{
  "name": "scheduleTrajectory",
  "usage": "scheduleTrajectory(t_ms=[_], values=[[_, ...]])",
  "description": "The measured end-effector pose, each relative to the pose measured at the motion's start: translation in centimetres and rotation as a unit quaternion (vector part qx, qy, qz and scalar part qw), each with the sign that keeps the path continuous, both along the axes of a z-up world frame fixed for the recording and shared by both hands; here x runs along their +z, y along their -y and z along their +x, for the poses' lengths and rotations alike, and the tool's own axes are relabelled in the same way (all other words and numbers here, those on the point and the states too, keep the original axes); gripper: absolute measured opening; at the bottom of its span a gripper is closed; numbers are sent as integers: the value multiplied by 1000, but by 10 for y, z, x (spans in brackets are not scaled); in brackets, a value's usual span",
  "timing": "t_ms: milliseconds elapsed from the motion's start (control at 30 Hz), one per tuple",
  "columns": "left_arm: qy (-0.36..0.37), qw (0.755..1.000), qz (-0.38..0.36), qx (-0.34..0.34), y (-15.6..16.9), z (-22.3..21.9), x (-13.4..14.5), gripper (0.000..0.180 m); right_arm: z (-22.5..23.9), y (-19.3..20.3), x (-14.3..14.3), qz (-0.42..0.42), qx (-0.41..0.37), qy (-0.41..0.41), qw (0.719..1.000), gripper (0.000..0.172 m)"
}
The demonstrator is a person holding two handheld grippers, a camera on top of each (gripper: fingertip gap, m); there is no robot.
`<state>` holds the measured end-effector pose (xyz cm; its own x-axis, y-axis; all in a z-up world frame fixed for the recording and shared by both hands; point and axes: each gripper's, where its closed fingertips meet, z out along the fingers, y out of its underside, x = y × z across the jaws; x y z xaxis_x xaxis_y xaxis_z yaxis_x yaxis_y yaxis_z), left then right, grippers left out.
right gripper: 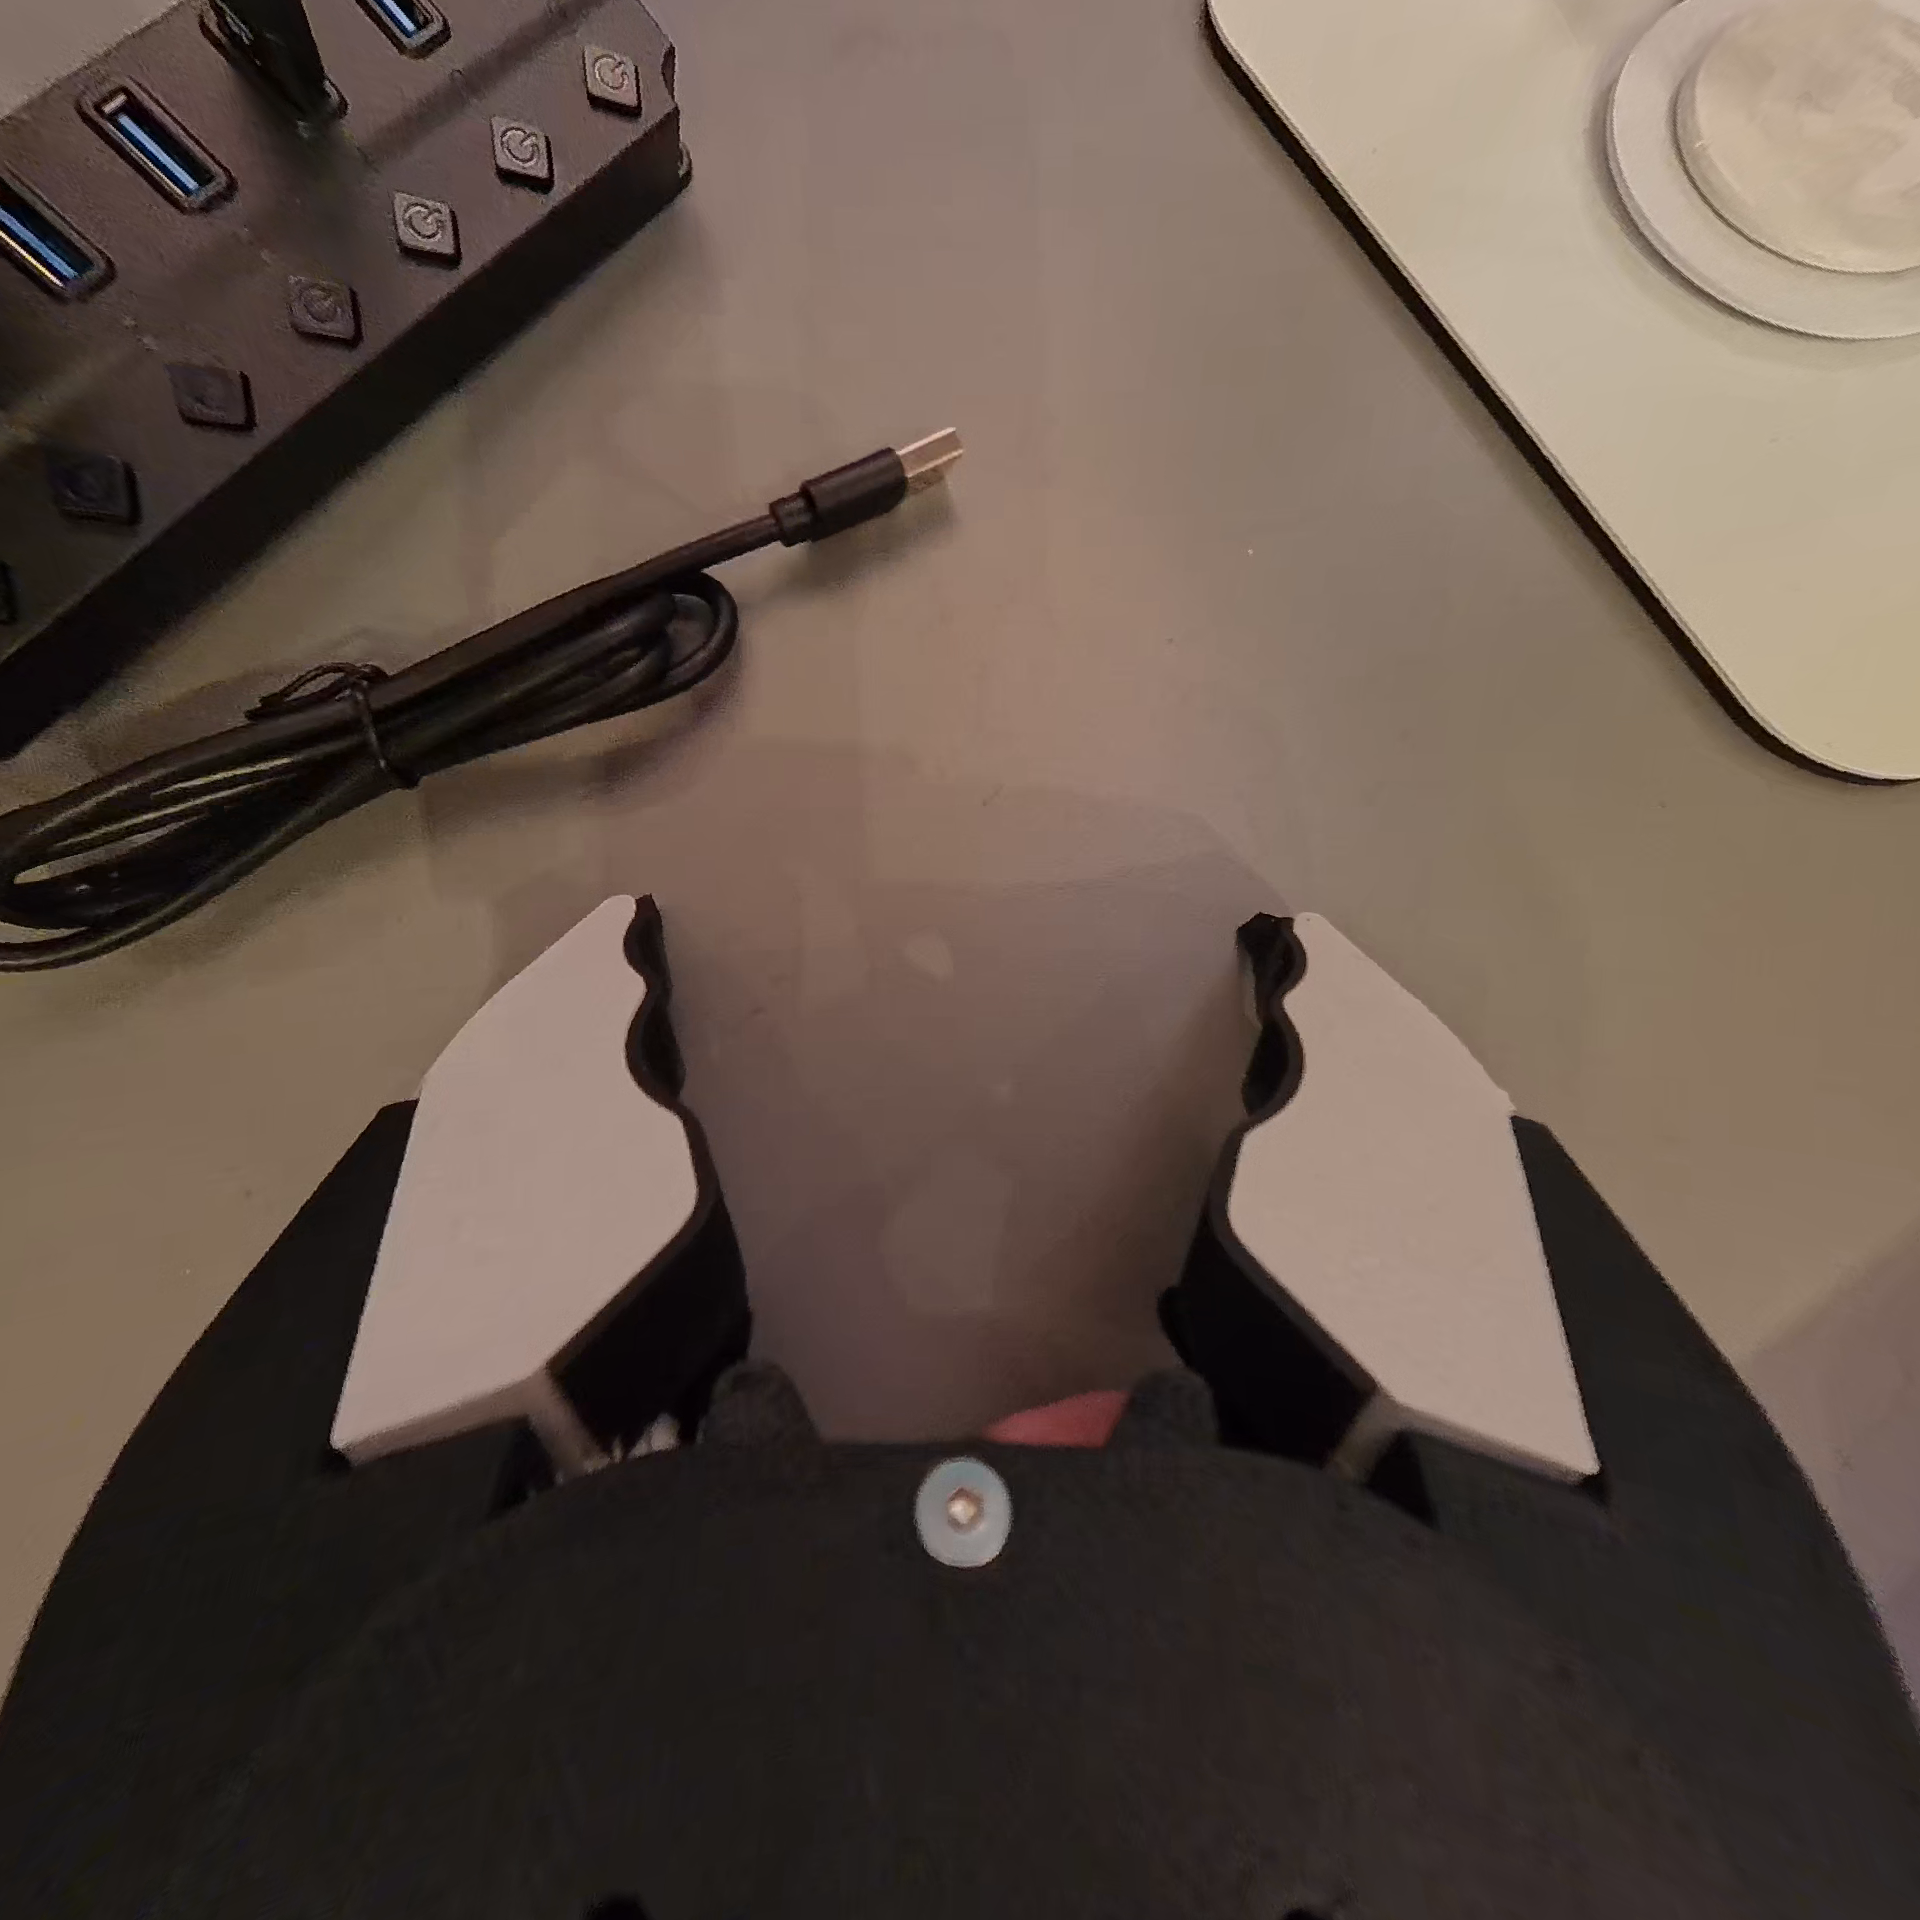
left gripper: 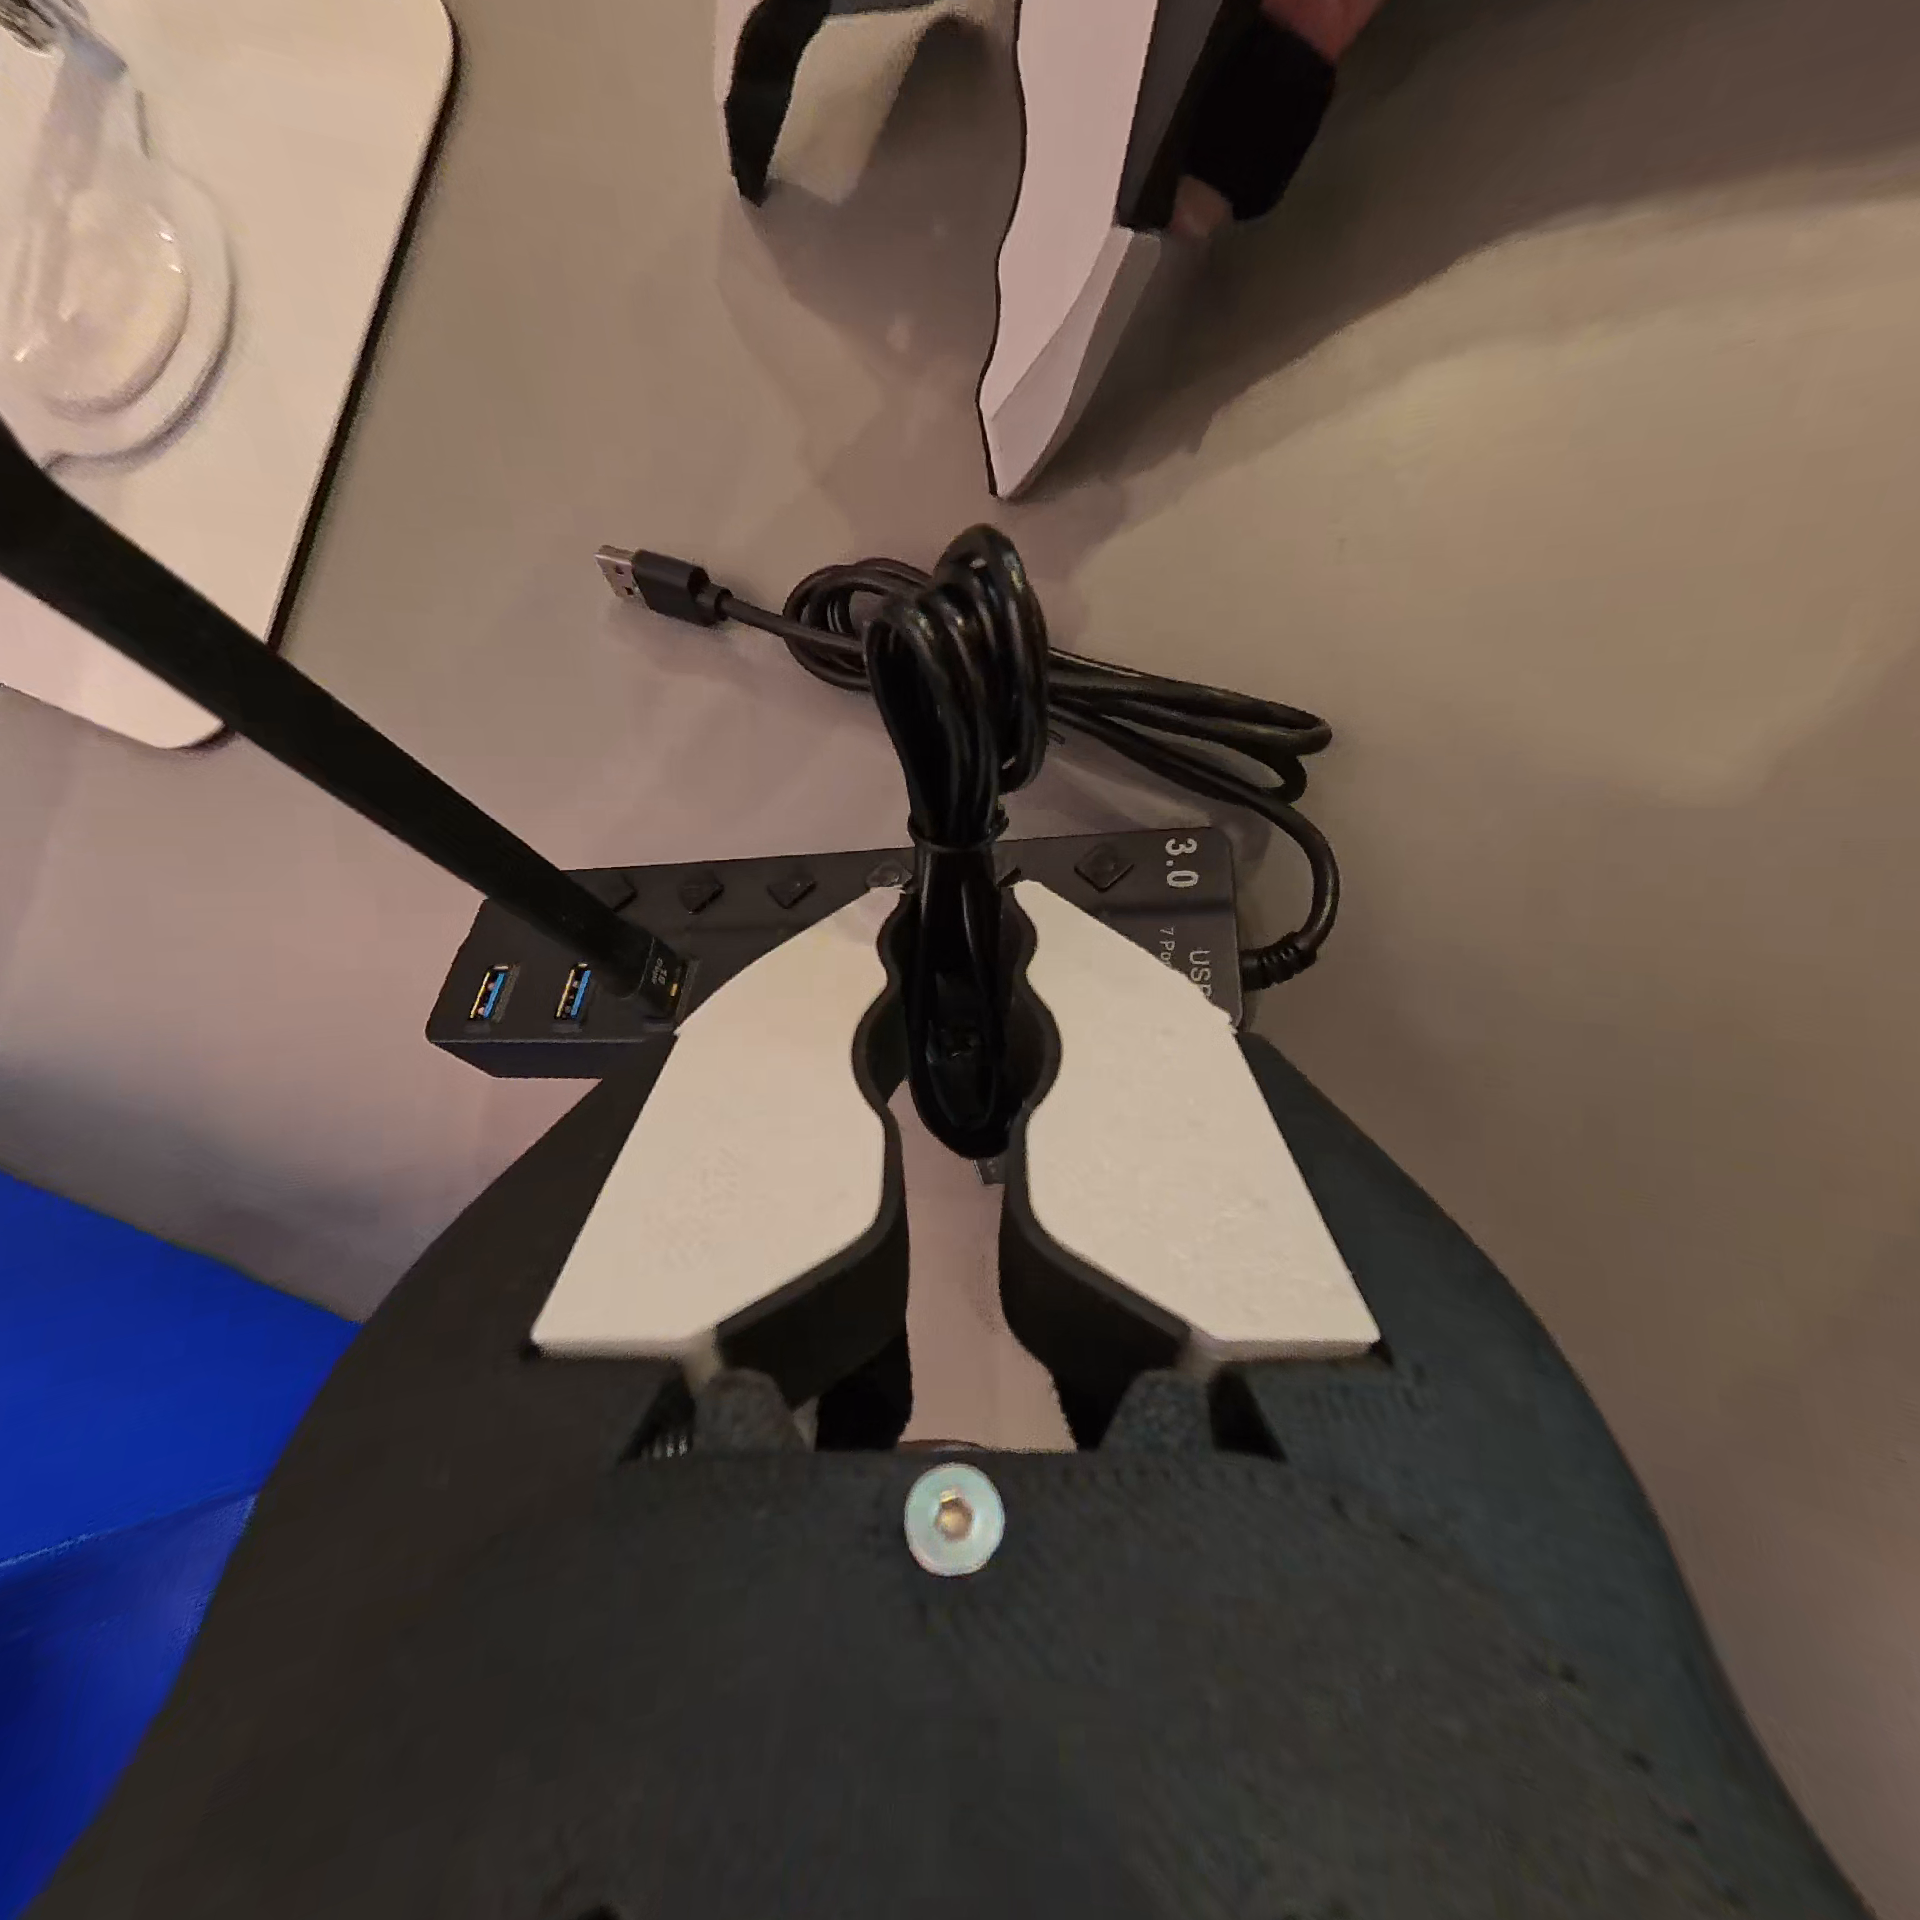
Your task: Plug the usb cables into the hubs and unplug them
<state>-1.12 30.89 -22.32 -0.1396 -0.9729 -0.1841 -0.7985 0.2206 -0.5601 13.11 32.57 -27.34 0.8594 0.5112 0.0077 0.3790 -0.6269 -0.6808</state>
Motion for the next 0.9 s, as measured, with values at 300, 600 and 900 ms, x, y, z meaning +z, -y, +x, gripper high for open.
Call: scheduleTrajectory(t_ms=[300, 600, 900], values=[[110, 990, -61, 64, 2, -13, 27, 54, 0, 0, 0, 0, 0, 0, 1000, 107], [228, 948, -139, 172, -45, -50, 46, 37, -1, 1, 0, 0, 1, 0, 1000, 107], [365, 879, -262, 158, -84, -63, 77, 29, -1, 2, 0, 0, 4, 0, 1000, 107]])
